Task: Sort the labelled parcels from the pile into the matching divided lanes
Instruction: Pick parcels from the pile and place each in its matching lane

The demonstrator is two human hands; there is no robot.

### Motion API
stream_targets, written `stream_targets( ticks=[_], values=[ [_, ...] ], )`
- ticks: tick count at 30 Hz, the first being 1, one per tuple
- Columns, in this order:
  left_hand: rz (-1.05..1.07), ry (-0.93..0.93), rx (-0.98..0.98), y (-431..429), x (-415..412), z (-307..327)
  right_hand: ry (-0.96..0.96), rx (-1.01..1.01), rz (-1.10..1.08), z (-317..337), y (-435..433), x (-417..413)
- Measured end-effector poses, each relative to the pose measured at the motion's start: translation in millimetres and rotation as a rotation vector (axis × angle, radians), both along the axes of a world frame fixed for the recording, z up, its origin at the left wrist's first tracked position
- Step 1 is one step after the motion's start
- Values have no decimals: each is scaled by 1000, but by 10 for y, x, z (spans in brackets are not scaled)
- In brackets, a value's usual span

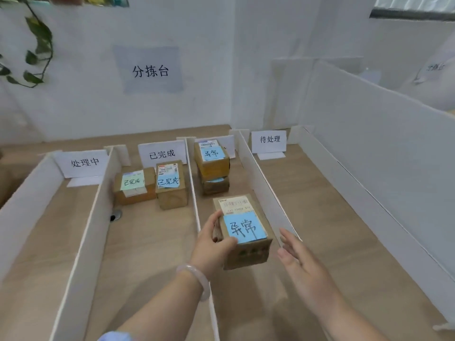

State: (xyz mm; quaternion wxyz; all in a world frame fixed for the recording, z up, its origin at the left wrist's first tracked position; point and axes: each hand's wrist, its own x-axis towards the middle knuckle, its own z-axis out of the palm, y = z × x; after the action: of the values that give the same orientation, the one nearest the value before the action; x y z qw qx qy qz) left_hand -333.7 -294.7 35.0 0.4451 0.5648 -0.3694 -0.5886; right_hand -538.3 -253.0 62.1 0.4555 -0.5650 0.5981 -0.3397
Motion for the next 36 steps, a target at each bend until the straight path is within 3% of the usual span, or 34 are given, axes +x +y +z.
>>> stream_targets(
  ticks=[11,16,21,32,36],
  values=[
    [60,-379,89,-1099,-45,-662,144,-86,191,-221,-968,-428],
    [79,-544,246,-1156,-35,-939,297,-137,326,-334,-1203,-407],
    [-42,-776,272,-1134,-97,-1000,333,-178,369,-399,-1290,-443],
    [-43,-986,251,-1740,-3,-929,526,-230,463,-499,-1413,-503],
    [-177,-1168,44,-1356,-109,-664,647,-254,530,-443,-1333,-419]
  ],
)
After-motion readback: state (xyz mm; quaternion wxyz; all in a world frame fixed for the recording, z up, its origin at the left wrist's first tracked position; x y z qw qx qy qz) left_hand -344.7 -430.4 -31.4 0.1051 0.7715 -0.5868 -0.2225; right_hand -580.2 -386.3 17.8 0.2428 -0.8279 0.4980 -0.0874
